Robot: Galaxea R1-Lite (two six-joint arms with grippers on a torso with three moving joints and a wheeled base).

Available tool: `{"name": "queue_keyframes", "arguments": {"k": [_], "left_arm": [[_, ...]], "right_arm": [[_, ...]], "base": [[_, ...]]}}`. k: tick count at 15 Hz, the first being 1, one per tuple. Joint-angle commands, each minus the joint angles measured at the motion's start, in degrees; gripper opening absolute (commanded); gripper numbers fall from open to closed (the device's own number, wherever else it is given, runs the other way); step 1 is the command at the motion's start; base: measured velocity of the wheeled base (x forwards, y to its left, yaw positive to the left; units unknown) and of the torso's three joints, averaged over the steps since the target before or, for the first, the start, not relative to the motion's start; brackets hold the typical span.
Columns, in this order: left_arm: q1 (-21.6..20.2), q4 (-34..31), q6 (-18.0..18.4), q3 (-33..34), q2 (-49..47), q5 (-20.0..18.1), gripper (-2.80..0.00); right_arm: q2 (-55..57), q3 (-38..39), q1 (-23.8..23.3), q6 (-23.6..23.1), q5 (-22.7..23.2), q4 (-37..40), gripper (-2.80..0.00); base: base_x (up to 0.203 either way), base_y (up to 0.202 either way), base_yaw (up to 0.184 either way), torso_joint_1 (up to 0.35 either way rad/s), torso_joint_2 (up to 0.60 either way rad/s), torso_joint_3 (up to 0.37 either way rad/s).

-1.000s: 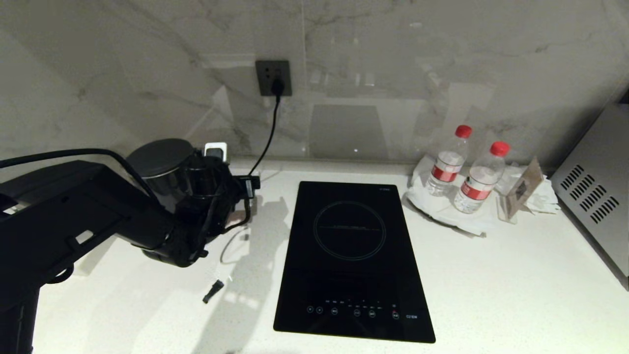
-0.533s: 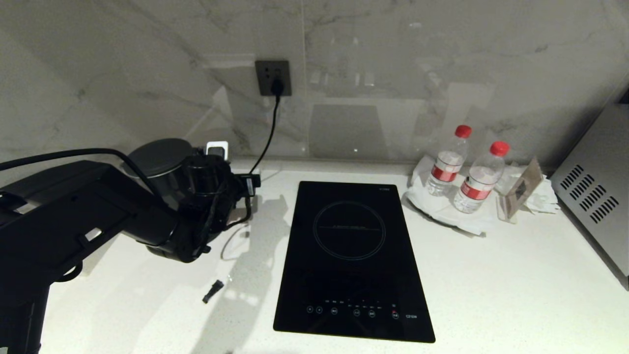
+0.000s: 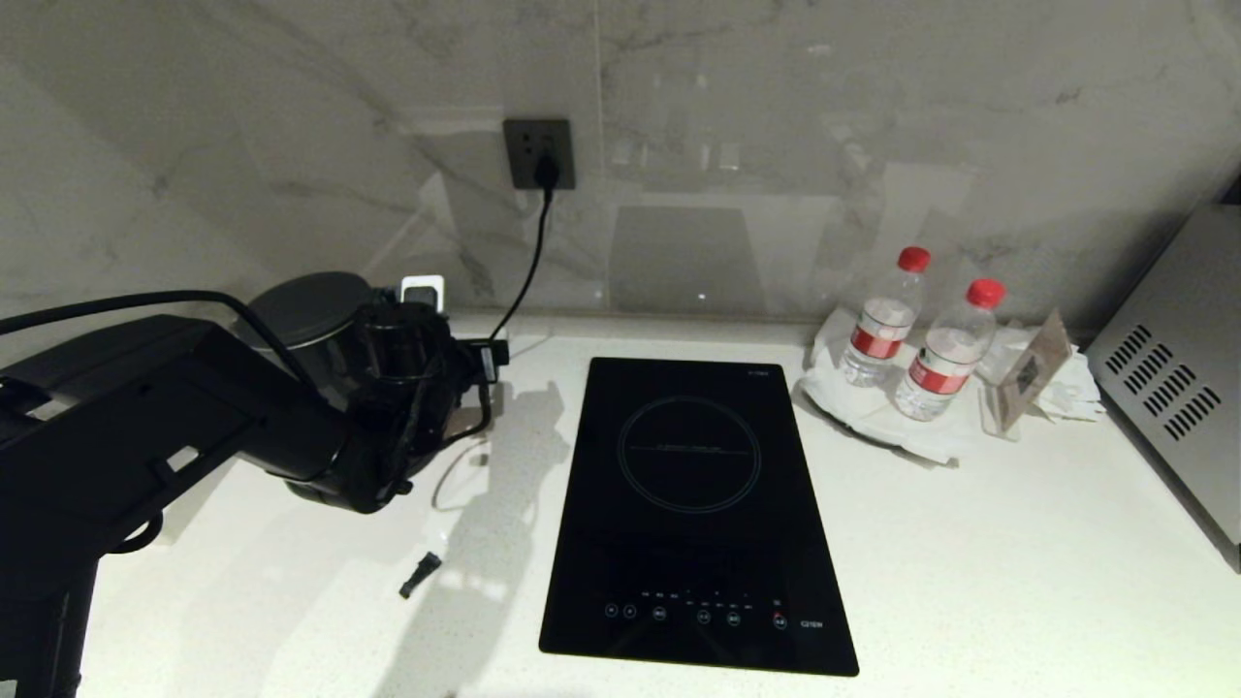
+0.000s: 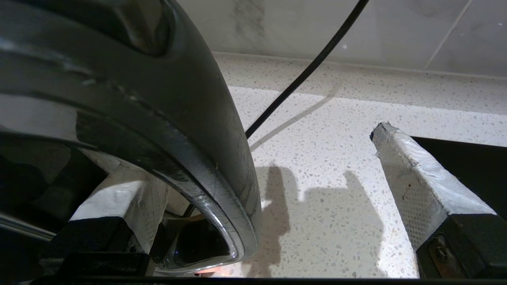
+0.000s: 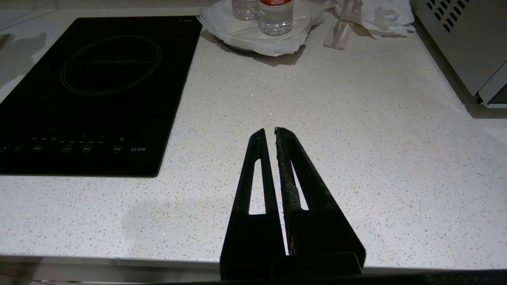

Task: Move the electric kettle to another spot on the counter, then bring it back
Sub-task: Pick up the kettle

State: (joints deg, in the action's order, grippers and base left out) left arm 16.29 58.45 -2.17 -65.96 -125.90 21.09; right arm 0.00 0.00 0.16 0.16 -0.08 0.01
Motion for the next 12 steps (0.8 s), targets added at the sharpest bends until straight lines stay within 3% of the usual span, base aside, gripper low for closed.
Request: {"name": "queue_keyframes", "arguments": {"k": [1, 7, 8, 12], "left_arm": [[-0.03, 0.34, -0.03, 0.24, 0.16, 0.18, 0.00], [0.13, 0.43, -0.11, 1.08, 0.06, 0.24, 0.00], [0.15, 0.49, -0.12, 1.31, -0.01, 0.26, -2.80], [0.15, 0.70, -0.03, 2.51, 0.16, 0.18, -2.80]], "right_arm": [[-0.09, 0.00, 0.02, 0.02, 0.00, -0.01, -2.80], [-0.09, 0.00, 0.02, 0.02, 0.00, -0.01, -2.80], [-0.09, 0.00, 0.02, 0.02, 0.00, -0.01, -2.80], [-0.09, 0.00, 0.02, 0.02, 0.00, -0.01, -2.80]], "base": [[0.000, 0.000, 0.000, 0.000, 0.00, 0.000], [0.000, 0.000, 0.000, 0.000, 0.00, 0.000], [0.000, 0.000, 0.000, 0.000, 0.00, 0.000], [0.000, 0.000, 0.000, 0.000, 0.00, 0.000]]}}
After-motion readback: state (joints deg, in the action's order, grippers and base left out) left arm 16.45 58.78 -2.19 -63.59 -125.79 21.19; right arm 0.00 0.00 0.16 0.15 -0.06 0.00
